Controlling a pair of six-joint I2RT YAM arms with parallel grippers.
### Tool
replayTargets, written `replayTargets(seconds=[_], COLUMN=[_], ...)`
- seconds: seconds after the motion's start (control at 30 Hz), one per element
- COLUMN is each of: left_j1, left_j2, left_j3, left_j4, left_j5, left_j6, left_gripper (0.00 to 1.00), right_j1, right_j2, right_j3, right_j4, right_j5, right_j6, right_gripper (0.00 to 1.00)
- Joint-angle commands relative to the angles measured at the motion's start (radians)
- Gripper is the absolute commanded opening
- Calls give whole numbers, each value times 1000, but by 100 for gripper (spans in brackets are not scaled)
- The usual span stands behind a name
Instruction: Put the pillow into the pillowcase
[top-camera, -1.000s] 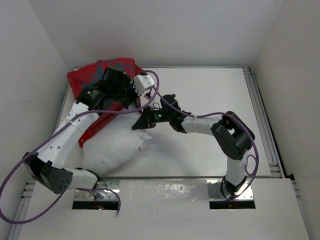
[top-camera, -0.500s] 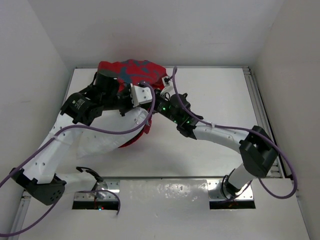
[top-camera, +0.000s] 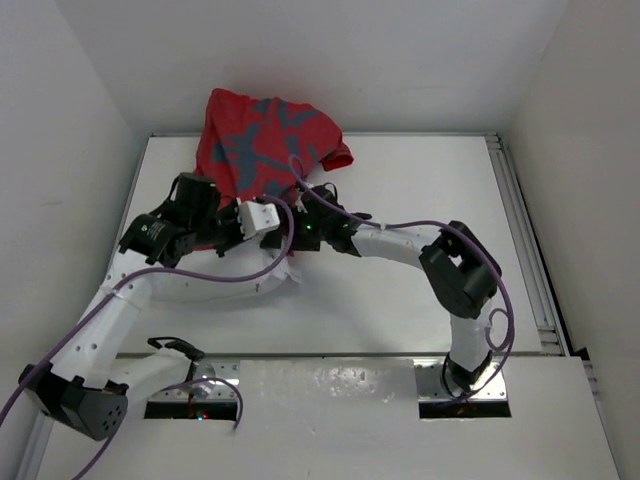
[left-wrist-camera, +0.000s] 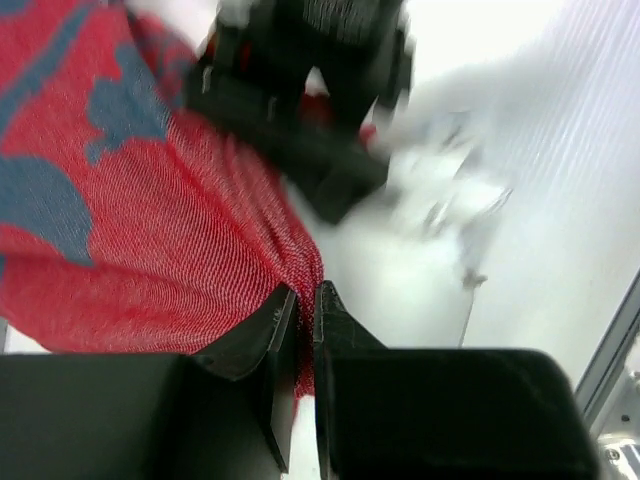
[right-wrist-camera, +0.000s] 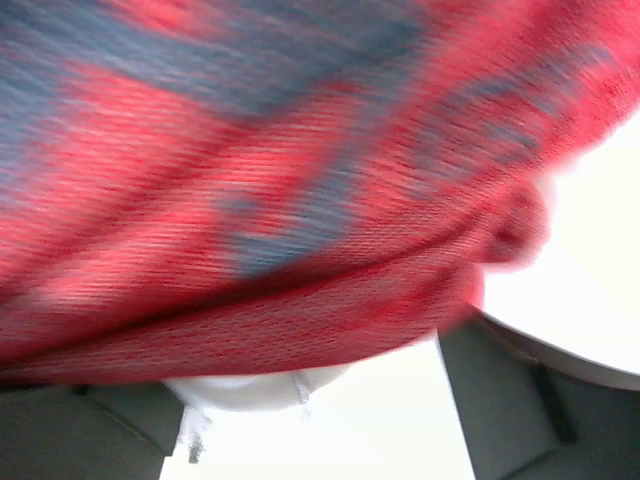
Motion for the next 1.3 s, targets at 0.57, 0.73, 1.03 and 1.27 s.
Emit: replayTargets(seconds=[0.57,0.73,1.03,1.27], left_j1=[325,440,489,524], left_j2=[-175,-102,34,41], left_j3=[-92,-75,-181,-272], left_j4=[100,114,193,289], left_j5=[-131,-228,-243,-216], left_j6=[-284,-373,-357,-370], left_gripper=[71,26,85,77], right_j1=[-319,-352,-218,-148], right_j2=[-402,-238,-97,-51], right_j3=[-626,-696,-596,-547], right_j4=[385,791,626,497], right_j5=[-744,-575,-303,-178], right_j6=[-283,128,138,130], right_gripper=[21,38,62,62])
